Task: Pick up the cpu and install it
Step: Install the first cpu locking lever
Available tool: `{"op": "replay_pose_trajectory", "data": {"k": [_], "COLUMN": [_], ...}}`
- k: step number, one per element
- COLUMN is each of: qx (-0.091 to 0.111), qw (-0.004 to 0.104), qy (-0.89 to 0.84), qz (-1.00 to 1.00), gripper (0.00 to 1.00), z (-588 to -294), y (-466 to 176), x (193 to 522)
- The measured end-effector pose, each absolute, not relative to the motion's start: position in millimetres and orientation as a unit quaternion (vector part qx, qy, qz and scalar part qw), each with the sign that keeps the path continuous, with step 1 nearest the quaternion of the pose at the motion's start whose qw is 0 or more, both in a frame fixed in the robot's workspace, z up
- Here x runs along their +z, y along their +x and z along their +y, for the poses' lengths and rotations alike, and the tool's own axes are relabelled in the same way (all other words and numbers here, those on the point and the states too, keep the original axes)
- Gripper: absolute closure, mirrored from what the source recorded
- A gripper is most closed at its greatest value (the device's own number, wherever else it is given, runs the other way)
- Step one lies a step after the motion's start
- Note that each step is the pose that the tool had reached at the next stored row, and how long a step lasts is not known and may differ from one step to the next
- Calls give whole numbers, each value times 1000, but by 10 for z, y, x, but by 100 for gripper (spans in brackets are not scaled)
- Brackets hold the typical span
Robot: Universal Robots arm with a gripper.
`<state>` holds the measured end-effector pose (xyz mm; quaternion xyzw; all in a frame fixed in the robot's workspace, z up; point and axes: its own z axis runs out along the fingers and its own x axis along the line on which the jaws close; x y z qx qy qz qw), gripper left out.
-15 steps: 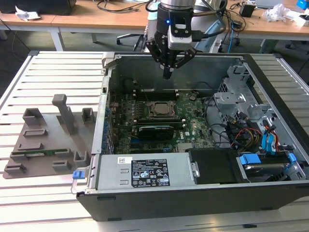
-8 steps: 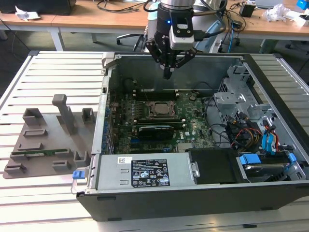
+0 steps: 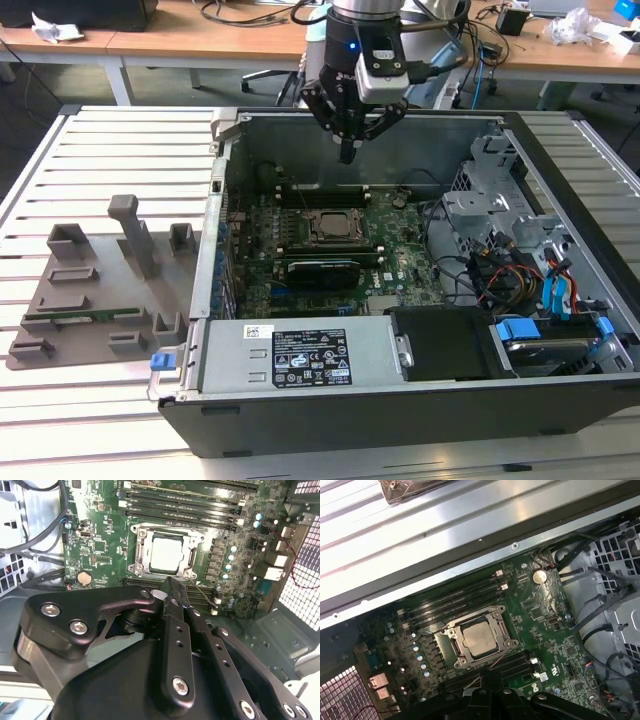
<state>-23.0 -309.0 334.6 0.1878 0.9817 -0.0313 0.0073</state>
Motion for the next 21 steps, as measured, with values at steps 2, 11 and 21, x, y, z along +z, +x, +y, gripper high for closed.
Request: {"op": "replay_pose_trajectory", "data": {"k": [2,11,21], "qx": [-31,-31,-30], "qw": [8,9,11], "qy": [174,120,73], "qz": [984,992,997], "gripper": [89,89,89], "z": [-3090,-3090,-3090], "y": [-230,-230,-230], "x": [3346,3346,3346]}}
